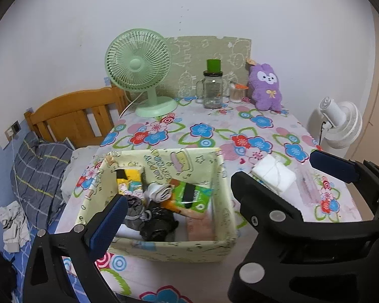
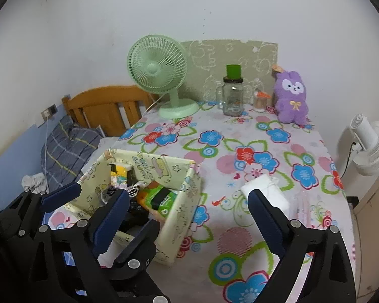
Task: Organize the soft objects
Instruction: 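Withdraw both grippers from the box toward the white towel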
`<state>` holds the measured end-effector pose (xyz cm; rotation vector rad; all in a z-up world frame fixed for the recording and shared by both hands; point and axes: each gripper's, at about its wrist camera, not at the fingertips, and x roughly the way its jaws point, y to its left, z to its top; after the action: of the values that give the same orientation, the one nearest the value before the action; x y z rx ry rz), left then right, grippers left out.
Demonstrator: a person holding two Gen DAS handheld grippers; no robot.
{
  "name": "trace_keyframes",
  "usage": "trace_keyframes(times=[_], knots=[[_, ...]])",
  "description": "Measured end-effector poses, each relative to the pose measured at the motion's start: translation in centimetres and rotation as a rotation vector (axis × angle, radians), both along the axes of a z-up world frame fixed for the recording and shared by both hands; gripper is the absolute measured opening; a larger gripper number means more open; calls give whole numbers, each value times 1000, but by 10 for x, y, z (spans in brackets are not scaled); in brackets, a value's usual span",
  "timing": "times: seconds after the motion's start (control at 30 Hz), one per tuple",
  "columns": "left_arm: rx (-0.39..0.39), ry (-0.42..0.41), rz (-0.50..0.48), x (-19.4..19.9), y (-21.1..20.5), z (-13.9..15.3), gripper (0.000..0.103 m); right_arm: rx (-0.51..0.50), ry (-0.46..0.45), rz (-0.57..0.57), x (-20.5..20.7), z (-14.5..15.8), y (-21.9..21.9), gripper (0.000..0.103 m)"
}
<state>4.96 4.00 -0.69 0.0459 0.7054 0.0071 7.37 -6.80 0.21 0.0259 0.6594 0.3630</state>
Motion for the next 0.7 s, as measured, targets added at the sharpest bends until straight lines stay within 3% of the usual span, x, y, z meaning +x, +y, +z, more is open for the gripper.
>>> trace_keyframes(times=[0.7], knots=[[-13,-50,-84,-14,-63,14,103,12,-35,-100,-19,11,-63,99]])
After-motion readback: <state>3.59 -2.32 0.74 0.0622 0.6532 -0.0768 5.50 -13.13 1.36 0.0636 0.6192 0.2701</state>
